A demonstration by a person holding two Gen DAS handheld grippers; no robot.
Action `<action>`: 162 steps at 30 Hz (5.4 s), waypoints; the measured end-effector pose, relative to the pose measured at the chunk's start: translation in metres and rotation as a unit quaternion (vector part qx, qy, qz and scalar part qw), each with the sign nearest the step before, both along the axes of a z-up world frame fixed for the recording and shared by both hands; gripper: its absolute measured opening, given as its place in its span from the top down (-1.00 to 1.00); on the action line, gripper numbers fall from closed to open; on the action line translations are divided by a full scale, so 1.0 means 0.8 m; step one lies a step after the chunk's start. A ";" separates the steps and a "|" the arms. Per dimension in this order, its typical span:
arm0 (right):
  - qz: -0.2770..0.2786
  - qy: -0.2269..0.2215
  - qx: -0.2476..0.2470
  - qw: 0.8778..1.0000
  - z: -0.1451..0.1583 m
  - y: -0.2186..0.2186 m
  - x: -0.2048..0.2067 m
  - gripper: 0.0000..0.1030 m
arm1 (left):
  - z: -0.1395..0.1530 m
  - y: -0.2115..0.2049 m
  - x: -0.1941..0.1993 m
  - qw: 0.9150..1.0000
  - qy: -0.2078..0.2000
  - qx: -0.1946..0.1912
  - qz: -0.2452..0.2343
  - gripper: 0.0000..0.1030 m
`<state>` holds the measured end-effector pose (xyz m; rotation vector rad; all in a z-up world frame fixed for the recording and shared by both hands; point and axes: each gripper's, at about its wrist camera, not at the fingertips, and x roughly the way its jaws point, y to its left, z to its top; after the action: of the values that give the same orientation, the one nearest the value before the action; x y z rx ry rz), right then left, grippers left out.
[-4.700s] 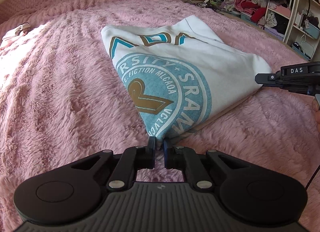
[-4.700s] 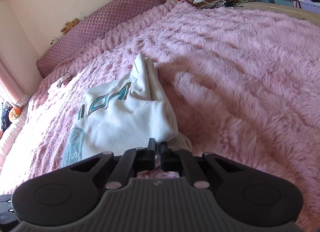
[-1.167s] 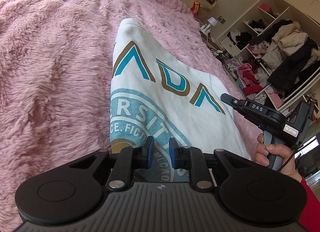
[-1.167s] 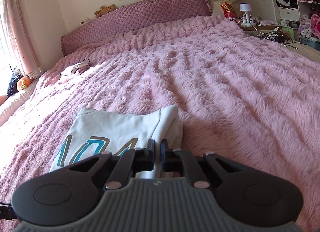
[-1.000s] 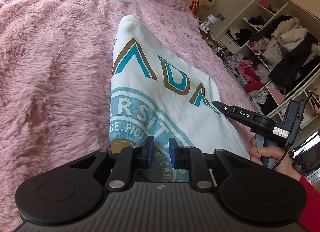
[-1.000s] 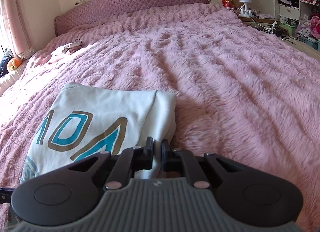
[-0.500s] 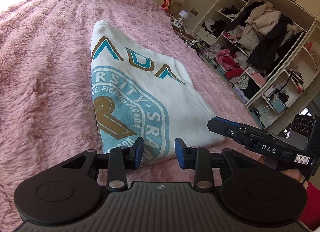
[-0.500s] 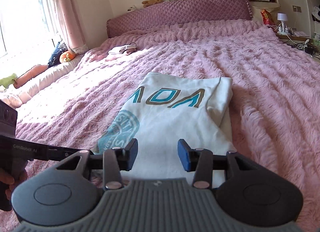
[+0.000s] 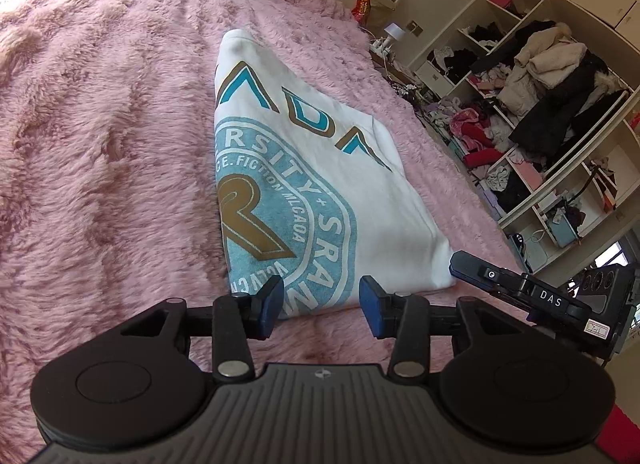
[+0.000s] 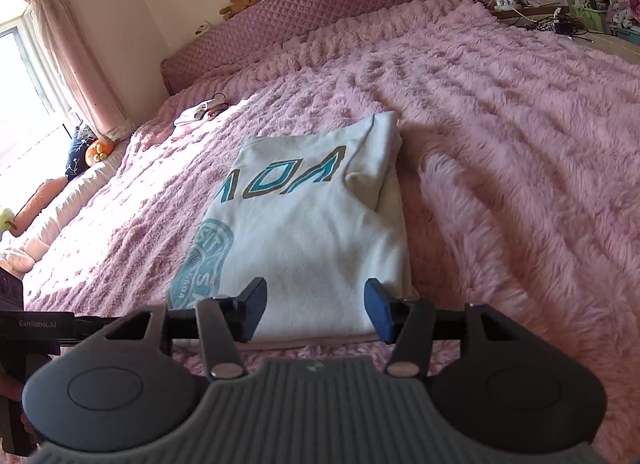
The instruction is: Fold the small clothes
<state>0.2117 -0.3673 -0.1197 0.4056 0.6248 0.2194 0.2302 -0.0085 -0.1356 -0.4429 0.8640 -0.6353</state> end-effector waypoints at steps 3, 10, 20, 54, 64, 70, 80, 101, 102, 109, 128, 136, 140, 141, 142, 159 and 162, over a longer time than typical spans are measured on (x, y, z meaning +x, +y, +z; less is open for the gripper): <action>-0.009 -0.008 0.049 0.999 0.008 -0.035 0.006 -0.23 | -0.001 0.030 0.014 0.999 0.018 -0.041 0.021 -0.38; -0.038 0.028 0.067 0.997 -0.012 -0.075 0.043 -0.28 | -0.048 0.067 0.066 0.989 0.093 -0.097 0.060 -0.38; -0.011 0.036 0.016 0.999 -0.036 -0.054 0.084 -0.44 | -0.082 0.049 0.122 0.975 0.125 -0.178 0.046 -0.38; 0.080 0.086 0.181 0.976 -0.078 -0.055 0.251 -0.56 | -0.120 -0.004 0.254 0.956 0.189 -0.225 -0.009 -0.38; 0.089 0.114 0.231 0.962 -0.078 -0.071 0.261 -0.26 | -0.130 0.006 0.241 0.948 0.192 -0.256 -0.010 -0.31; 0.062 0.117 0.198 0.971 -0.080 -0.068 0.261 0.39 | -0.115 -0.014 0.245 0.966 0.170 -0.194 -0.012 0.24; 0.037 0.116 0.132 0.984 -0.025 -0.045 0.251 0.61 | -0.062 -0.017 0.225 0.974 0.138 -0.177 -0.004 0.44; 0.118 0.022 0.105 0.987 0.213 0.131 0.105 0.65 | 0.163 0.134 0.055 0.989 0.015 -0.145 0.028 0.45; 0.123 0.021 0.104 0.987 0.218 0.143 0.097 0.65 | 0.167 0.141 0.047 0.989 0.011 -0.142 0.030 0.45; 0.150 0.023 0.082 0.985 0.221 0.207 0.057 0.65 | 0.151 0.191 0.011 0.989 0.011 -0.143 0.049 0.45; 0.153 0.131 0.067 0.977 0.020 0.264 0.130 0.64 | -0.053 0.243 0.057 0.980 0.099 -0.154 0.082 0.45; 0.155 0.152 0.077 0.973 -0.028 0.254 0.155 0.16 | -0.107 0.271 0.063 0.966 0.141 -0.200 0.083 0.40; 0.161 0.166 0.130 0.964 -0.028 0.223 0.139 0.00 | -0.098 0.295 0.059 0.969 0.137 -0.192 0.073 0.27; 0.173 0.178 0.152 0.957 -0.029 0.210 0.127 -0.05 | -0.092 0.302 0.057 0.973 0.124 -0.181 0.074 0.27; 0.180 0.185 0.164 0.952 -0.030 0.202 0.118 -0.14 | -0.089 0.309 0.056 0.974 0.118 -0.178 0.073 0.27; 0.212 0.223 0.173 0.936 -0.057 0.176 0.025 0.45 | -0.105 0.308 0.123 0.956 0.125 -0.226 0.140 0.14; 0.209 0.228 0.191 0.931 -0.059 0.167 0.025 0.52 | -0.104 0.312 0.141 0.950 0.112 -0.240 0.165 0.05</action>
<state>0.2320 -0.2335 -0.1665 0.7078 1.1351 0.6741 0.3427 0.2410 -0.2187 -1.0938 0.8190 -0.4841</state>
